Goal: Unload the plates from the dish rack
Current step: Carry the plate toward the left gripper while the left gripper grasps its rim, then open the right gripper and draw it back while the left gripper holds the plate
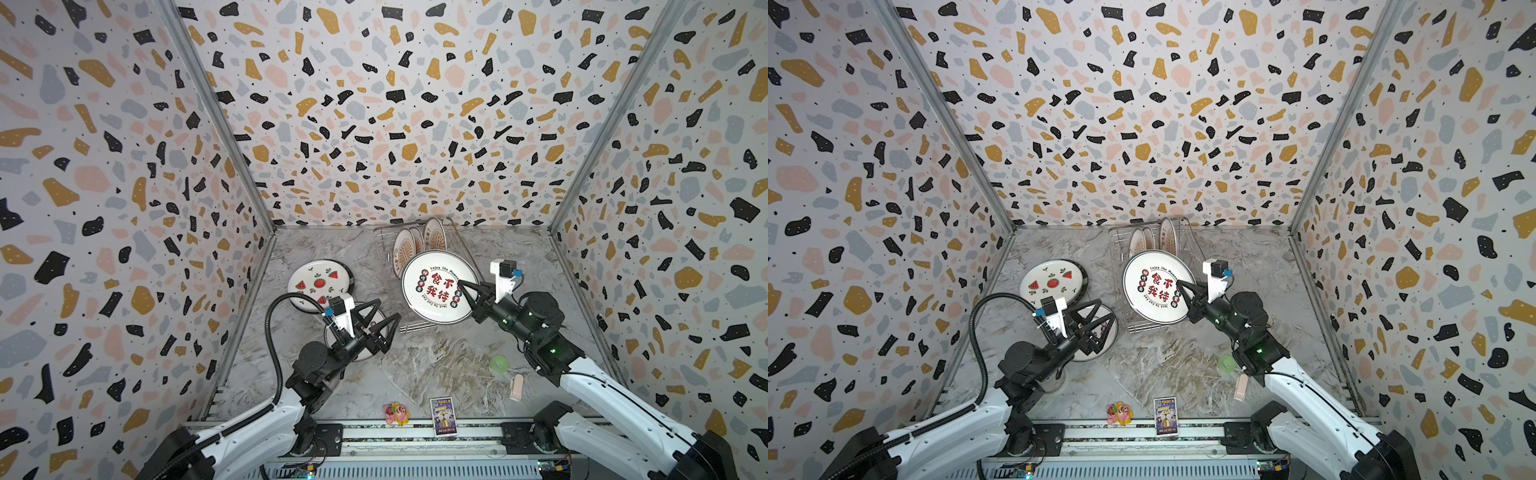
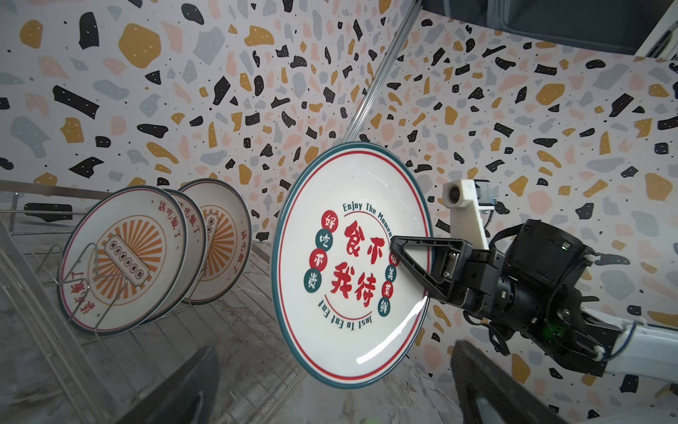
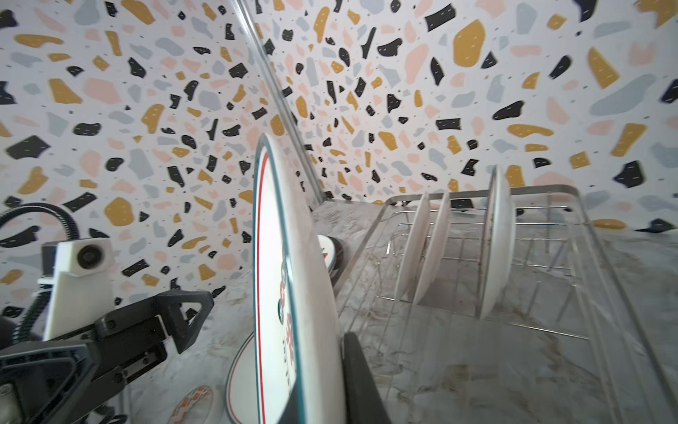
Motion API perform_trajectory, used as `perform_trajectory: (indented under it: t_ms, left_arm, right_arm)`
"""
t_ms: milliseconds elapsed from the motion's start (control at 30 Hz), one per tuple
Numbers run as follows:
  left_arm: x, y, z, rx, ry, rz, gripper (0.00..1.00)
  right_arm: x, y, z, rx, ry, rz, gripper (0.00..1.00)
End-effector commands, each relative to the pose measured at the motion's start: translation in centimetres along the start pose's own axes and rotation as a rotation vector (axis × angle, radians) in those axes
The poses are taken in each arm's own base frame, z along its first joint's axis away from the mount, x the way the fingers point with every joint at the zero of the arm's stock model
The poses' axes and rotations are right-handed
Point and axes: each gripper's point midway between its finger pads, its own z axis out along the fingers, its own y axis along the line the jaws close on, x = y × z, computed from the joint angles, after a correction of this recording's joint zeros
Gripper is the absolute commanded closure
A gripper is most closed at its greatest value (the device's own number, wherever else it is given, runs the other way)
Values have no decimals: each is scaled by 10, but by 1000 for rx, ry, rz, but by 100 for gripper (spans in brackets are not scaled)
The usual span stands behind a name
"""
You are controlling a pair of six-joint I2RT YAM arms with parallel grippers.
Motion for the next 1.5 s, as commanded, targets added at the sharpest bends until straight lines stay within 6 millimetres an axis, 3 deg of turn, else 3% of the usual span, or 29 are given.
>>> perform_trajectory:
  t_ms: [0, 300, 500, 633, 767, 900, 1033, 1133, 1367, 1467]
  left_arm:
    - [-12, -10, -10, 51, -57, 29, 0]
    - [-9, -23, -7, 145, -41, -9, 3]
    - [-6, -29, 0, 182, -13, -35, 29]
    - [-3, -33, 1, 209, -1, -60, 39]
    - [3, -37, 7, 229, 29, -96, 63]
    - [7, -35, 9, 219, 42, -101, 63]
    - [12, -31, 10, 202, 56, -110, 71]
    - [16, -25, 11, 169, 71, -118, 83]
    - [16, -18, 9, 124, 72, -138, 91]
    - [16, -15, 7, 103, 67, -142, 95]
  right_arm:
    - [-25, 41, -9, -244, -64, 1, 97]
    - [-12, 55, -9, -381, -17, 13, 97]
    - [-7, 58, -6, -406, 16, 4, 97]
    - [-3, 59, -2, -405, 24, -1, 97]
    - [2, 61, 5, -395, 39, -12, 97]
    - [5, 63, 11, -384, 51, -21, 97]
    - [11, 64, 17, -366, 66, -33, 97]
    - [13, 60, 20, -353, 67, -34, 97]
    - [20, 55, 30, -342, 93, -26, 96]
    - [24, 54, 32, -342, 104, -22, 92]
